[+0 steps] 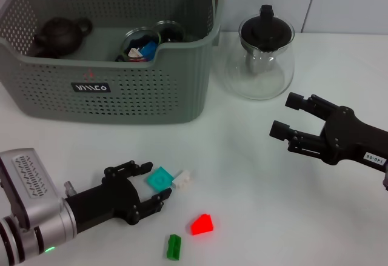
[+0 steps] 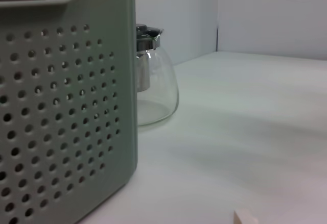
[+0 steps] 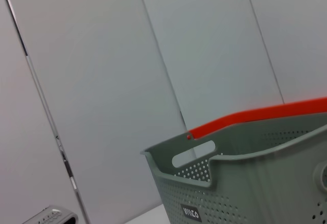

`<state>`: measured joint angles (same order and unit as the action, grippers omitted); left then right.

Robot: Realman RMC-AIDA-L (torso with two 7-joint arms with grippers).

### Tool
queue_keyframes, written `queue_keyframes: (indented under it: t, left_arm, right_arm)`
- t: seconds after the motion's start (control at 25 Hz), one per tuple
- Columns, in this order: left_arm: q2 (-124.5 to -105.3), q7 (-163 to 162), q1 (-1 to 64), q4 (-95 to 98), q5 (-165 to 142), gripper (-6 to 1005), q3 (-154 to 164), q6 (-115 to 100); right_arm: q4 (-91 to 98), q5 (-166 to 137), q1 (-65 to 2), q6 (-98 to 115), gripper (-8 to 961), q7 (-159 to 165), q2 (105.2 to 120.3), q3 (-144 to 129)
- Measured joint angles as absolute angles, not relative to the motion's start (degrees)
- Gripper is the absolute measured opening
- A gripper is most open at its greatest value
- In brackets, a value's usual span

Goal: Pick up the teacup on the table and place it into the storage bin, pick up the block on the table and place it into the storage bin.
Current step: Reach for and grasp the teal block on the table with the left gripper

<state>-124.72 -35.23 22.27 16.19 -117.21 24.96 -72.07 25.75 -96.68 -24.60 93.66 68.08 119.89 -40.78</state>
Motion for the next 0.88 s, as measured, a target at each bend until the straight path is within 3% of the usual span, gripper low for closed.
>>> queue_keyframes:
  t: [0.88]
  left_arm:
    - [-124.63,-35.15,22.07,16.2,-115.69,646,25.33,-71.21]
  right_arm:
    - [25.75,-96.68,-24.23,93.82,945,68.02,119.79,-40.78]
